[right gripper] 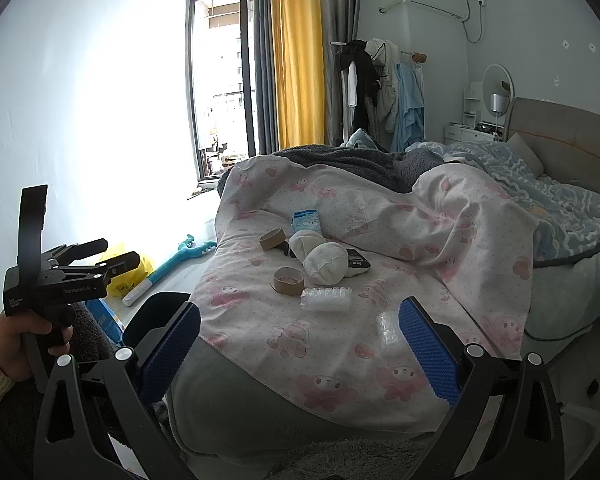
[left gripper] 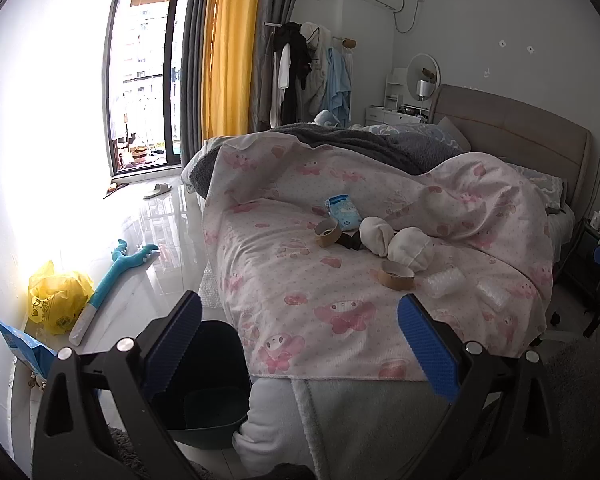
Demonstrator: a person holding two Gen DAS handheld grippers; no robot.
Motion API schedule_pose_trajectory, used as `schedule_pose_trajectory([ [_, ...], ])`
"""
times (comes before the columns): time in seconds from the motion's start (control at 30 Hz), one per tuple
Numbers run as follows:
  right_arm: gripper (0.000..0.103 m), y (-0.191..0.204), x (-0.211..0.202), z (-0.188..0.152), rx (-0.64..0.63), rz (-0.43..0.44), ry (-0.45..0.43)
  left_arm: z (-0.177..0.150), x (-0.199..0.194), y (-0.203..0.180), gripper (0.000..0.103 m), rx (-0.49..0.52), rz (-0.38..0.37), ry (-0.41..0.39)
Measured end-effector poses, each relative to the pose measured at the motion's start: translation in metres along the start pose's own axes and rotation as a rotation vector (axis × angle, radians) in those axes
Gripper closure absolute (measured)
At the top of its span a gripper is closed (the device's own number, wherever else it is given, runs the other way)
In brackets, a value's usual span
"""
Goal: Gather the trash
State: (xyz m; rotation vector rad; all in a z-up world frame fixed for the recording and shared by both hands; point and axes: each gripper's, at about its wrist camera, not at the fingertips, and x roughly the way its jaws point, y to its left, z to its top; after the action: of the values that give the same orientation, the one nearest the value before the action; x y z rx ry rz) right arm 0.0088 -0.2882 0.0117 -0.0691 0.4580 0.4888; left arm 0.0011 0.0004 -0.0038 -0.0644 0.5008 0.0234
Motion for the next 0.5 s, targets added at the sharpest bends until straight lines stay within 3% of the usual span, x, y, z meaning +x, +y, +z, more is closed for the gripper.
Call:
schedule_pose_trajectory([
  [0.5, 0.003, 0.0005, 0.0001, 0.0002, 0.001, 0.0, 0.001, 0.0004, -0.0003, -0.0003, 0.003, 0.0, 0.001, 0.0],
])
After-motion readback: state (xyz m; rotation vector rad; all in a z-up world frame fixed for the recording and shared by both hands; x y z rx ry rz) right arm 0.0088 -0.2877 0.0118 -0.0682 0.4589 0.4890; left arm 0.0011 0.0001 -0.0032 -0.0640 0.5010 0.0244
